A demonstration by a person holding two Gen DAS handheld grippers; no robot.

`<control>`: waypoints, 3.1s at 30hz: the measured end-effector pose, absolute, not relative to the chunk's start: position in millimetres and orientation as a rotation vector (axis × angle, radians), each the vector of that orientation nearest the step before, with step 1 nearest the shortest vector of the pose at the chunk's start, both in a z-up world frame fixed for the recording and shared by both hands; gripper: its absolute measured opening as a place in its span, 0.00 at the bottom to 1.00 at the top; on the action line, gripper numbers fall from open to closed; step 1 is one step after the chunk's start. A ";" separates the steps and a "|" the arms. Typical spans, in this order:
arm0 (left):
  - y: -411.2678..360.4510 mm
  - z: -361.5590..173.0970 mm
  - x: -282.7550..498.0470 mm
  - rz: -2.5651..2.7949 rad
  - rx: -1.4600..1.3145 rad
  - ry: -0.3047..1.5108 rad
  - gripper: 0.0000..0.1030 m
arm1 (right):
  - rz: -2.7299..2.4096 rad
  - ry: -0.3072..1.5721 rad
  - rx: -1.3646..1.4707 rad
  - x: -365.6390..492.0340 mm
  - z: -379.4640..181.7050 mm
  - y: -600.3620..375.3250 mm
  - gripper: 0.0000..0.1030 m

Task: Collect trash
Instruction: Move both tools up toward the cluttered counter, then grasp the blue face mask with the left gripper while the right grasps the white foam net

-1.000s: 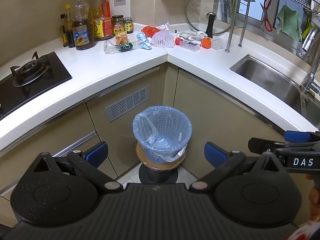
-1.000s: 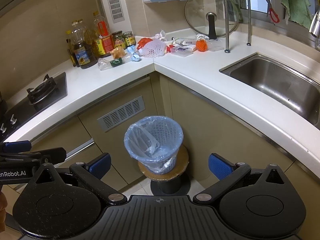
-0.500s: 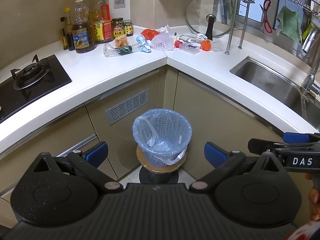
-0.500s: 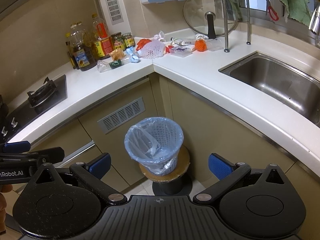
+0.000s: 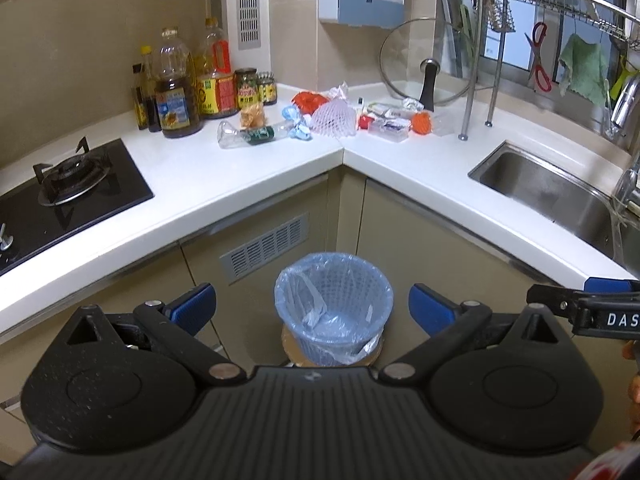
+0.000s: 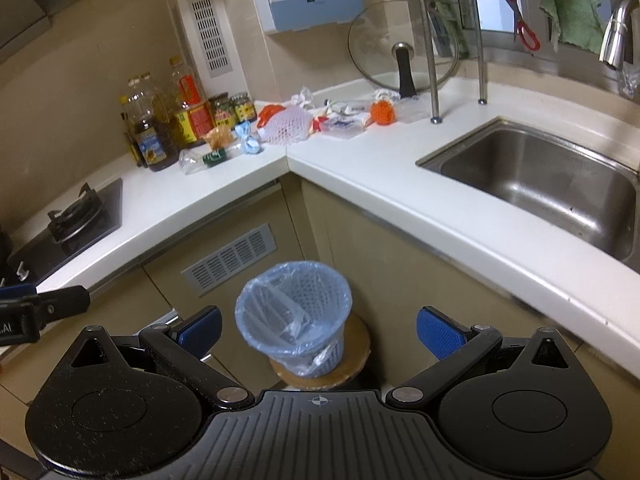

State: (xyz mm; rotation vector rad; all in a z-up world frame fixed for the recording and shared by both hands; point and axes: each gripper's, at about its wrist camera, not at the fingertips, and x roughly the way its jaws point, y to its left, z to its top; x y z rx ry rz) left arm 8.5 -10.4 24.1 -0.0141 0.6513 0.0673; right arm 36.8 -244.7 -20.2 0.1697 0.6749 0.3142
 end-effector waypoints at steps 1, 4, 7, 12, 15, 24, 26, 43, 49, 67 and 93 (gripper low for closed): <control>-10.7 24.6 10.0 0.068 -0.017 0.649 0.99 | 0.320 0.669 0.173 37.8 -20.9 -247.2 1.00; -10.1 23.5 17.5 0.067 -0.030 0.652 0.99 | 0.329 0.663 0.186 41.8 -22.3 -253.0 1.00; -11.3 22.1 26.3 0.075 -0.017 0.649 0.99 | 0.334 0.661 0.202 47.3 -24.4 -258.2 1.00; -8.5 18.8 44.6 0.077 -0.009 0.636 0.98 | 0.329 0.664 0.228 62.2 -30.3 -264.2 1.00; -5.3 16.2 58.9 0.069 0.000 0.624 0.96 | 0.337 0.660 0.241 73.1 -32.5 -264.3 1.00; 12.4 9.6 138.3 0.036 0.009 0.611 0.90 | 0.303 0.660 0.290 138.2 -37.1 -253.0 1.00; 20.5 7.1 163.1 0.029 0.004 0.623 0.88 | 0.297 0.663 0.305 158.6 -37.1 -246.4 1.00; 86.5 -5.7 353.0 -0.056 0.040 0.652 0.63 | 0.261 0.657 0.319 335.1 -39.5 -162.7 1.00; 97.5 -15.1 401.7 -0.096 0.042 0.664 0.56 | 0.231 0.639 0.339 374.8 -44.2 -148.0 1.00; 89.4 -35.1 491.7 -0.048 0.022 0.652 0.53 | 0.258 0.626 0.343 468.9 -54.0 -124.5 0.90; 85.8 -49.7 548.6 0.066 -0.054 0.692 0.21 | 0.436 0.669 0.343 550.5 -63.1 -124.2 0.84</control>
